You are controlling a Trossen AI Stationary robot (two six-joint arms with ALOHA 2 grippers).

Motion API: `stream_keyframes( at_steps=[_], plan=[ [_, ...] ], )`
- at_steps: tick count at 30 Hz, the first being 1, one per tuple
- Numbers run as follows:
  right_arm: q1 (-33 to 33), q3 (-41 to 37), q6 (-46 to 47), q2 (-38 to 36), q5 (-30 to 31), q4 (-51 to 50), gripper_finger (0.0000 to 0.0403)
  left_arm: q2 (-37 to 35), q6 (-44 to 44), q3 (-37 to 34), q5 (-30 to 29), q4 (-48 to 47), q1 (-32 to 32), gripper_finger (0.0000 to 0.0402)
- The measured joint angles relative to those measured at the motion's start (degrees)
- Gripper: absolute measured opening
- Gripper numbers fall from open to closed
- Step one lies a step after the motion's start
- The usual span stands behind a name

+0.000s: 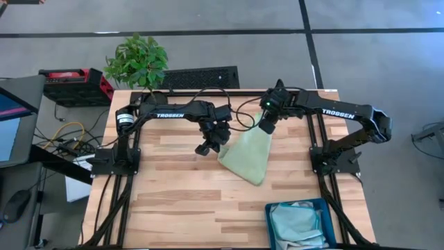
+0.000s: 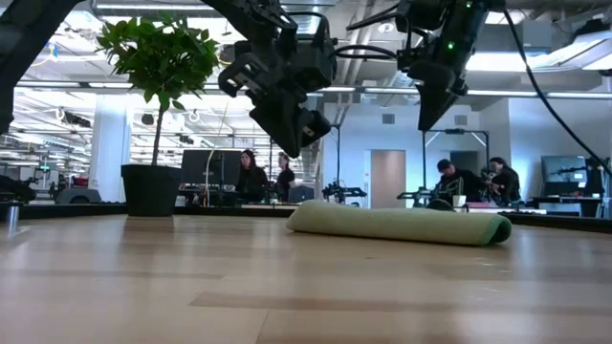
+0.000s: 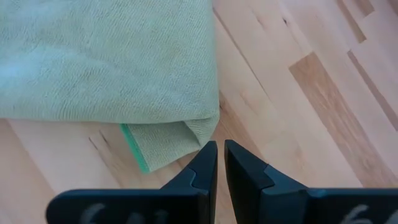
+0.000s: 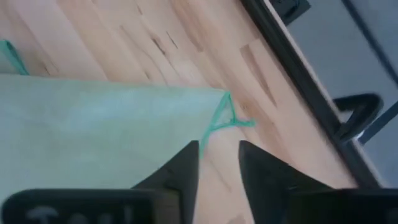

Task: Fold microfiber towels
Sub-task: Fold the green microfiber cloth

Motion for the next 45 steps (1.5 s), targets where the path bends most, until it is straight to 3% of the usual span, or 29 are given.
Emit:
stream_keyframes(
  at_steps=[4, 10, 12, 16, 22, 26, 35, 45],
  plan=[
    [0.27, 2.55, 9.88, 0.00, -3.37, -3.68, 0.0168, 0.00, -2.11, 0.00, -0.01, -0.18, 0.00, 0.0021],
    [0.81, 3.63, 27.04, -0.02, -29.45, -7.90, 0.0193, 0.02, -6.76, 0.00, -0.02, -3.99, -0.01, 0.0020],
    [2.44, 2.73, 28.69, -0.04, -34.04, -7.99, 0.0196, 0.02, -8.64, 0.00, 0.02, -5.31, -0.16, 0.0020],
    [7.87, 1.54, 24.79, -0.02, -33.19, -9.11, 0.0195, -0.73, -10.77, -0.02, 0.15, -7.49, -0.87, 0.0020],
    [9.88, 0.49, 27.47, -0.02, -23.78, -9.20, 0.0184, -5.51, -16.56, -0.02, 0.11, -7.22, -2.24, 0.0019],
    [6.29, -2.53, 28.60, -0.07, -23.92, -7.89, 0.0181, -8.88, -21.89, -0.02, -0.24, -7.52, -3.23, 0.0019],
    [-6.07, -10.79, 28.61, 0.00, -28.19, 1.66, 0.0183, -14.55, -29.38, -0.02, -9.08, -8.84, -8.15, 0.0019],
    [-14.76, -14.36, 28.41, 1.24, -28.42, 8.17, 0.0182, -17.57, -34.02, -0.02, -13.63, -8.76, -12.06, 0.0019]
  ],
)
